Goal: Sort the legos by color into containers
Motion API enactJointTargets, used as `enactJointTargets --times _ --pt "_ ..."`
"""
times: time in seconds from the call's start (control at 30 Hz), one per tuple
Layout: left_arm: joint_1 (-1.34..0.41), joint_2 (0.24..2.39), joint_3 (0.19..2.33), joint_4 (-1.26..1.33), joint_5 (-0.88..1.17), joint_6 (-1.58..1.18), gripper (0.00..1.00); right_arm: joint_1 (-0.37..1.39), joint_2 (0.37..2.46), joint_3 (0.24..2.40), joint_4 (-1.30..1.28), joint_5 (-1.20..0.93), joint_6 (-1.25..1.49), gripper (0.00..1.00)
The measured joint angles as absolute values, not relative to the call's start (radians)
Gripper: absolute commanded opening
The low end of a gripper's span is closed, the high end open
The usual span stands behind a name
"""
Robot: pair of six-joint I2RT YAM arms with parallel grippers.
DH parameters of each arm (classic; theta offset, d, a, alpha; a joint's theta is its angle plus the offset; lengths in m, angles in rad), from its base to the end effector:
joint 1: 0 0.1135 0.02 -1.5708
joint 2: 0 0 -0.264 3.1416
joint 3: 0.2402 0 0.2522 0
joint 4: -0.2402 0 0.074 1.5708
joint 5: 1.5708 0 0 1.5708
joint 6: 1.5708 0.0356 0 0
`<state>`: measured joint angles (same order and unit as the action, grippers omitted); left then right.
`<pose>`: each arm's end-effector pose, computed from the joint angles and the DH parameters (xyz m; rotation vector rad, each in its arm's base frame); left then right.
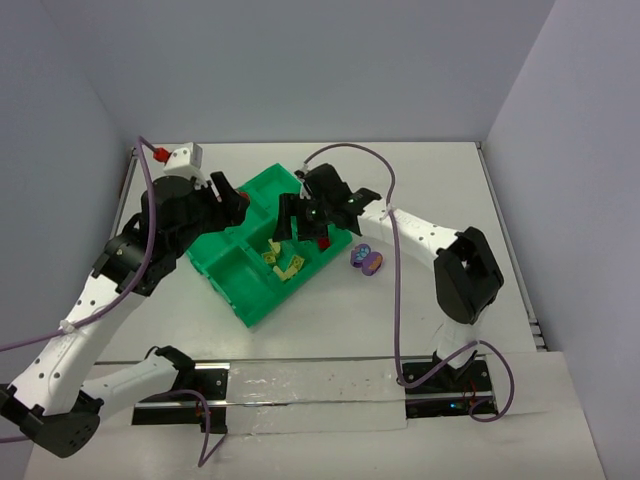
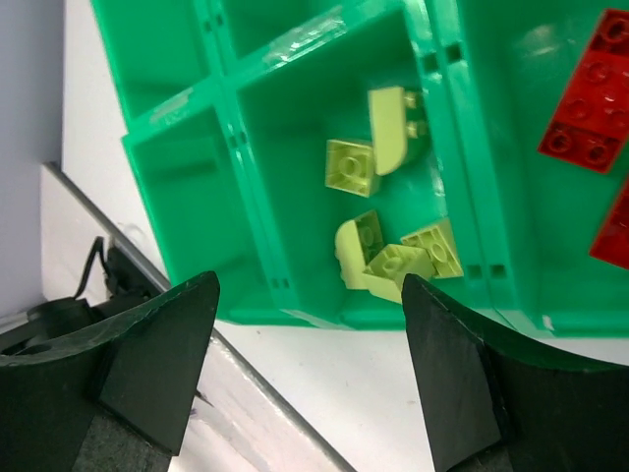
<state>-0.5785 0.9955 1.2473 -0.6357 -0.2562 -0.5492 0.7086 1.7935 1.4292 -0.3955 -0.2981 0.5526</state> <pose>0.1717 -0.1014 0.4135 -0.1420 1.9690 -0.4949 0.3021 0.2727 0.2654 -0.3546 2.4739 0.9338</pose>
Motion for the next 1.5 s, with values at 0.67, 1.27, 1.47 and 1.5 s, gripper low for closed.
enactJointTargets --times 0.67,1.27,1.47,1.5 --pt "-0.606 1.563 1.427 -0.554 -0.241 -0.679 0.0 0.258 1.197 1.031 -0.47 -0.067 0.532 0.82" --pt "-0.668 1.864 1.589 -0.534 -0.211 -0.675 0.7 0.239 1.147 0.897 -0.504 -0.033 0.503 0.83" --pt "-0.671 1.869 1.593 -0.527 -0.174 -0.658 0.87 0.239 1.127 0.883 -0.506 -0.033 0.503 0.83" --pt "-0.672 1.869 1.595 -0.528 -0.171 -0.653 0.87 0.239 1.128 0.878 -0.506 -0.033 0.502 0.83"
